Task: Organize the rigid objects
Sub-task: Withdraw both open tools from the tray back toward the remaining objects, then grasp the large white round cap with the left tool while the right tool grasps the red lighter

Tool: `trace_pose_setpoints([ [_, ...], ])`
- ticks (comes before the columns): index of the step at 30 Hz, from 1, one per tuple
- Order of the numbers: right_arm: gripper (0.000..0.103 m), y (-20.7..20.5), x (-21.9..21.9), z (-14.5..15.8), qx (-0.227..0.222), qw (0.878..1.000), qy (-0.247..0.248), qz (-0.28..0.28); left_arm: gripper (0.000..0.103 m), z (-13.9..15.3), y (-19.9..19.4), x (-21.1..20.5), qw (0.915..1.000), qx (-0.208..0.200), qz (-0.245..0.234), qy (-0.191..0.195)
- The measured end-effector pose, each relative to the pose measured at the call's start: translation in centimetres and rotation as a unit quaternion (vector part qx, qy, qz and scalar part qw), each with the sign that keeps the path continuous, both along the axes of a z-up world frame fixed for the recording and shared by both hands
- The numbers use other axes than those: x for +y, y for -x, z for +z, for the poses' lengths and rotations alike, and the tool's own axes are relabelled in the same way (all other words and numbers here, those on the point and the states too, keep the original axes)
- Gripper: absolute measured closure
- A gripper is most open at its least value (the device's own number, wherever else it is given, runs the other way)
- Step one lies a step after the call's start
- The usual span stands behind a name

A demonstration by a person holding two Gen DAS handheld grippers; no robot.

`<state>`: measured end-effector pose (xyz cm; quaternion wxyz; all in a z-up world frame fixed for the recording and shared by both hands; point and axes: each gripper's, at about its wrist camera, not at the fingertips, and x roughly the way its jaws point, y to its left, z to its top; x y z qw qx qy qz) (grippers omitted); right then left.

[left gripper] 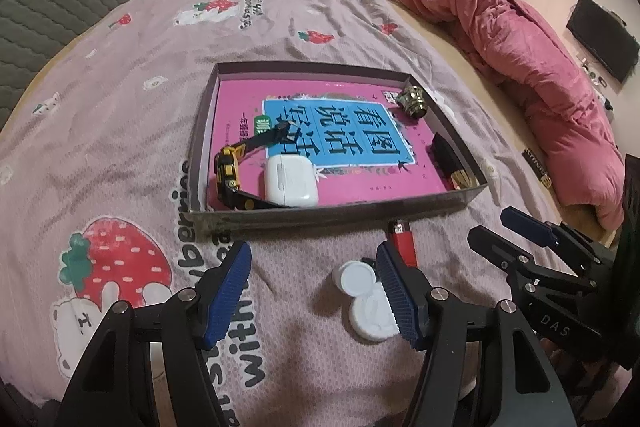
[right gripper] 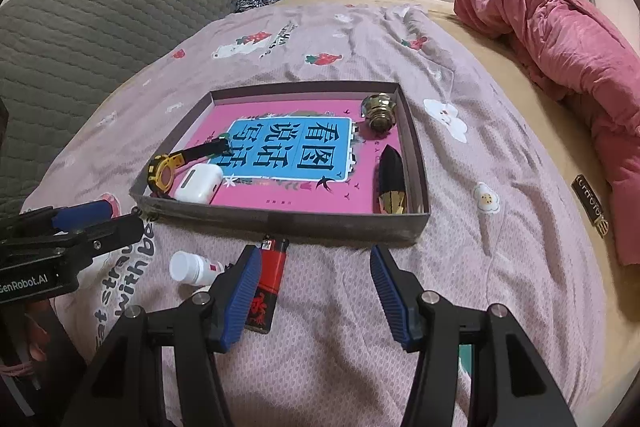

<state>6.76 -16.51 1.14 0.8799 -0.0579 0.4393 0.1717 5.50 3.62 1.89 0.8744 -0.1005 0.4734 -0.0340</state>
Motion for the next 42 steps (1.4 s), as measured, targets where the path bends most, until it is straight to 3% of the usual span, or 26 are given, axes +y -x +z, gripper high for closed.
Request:
trace_pose_setpoints([
  [22,0.047,0.8,-1.1,-1.1,0.016,1.0,0.01,-0.005,0.036,-2.9,1.9,-2.7,0.9978,0.047,-0.042,0.019],
  [42,0.047,0.6,-1.1,-2.5,0.034,0.999,0.015,-0.005,0.036,-5.7,1.8,-6.0,0.9945,0.068,-0.079,-0.007],
])
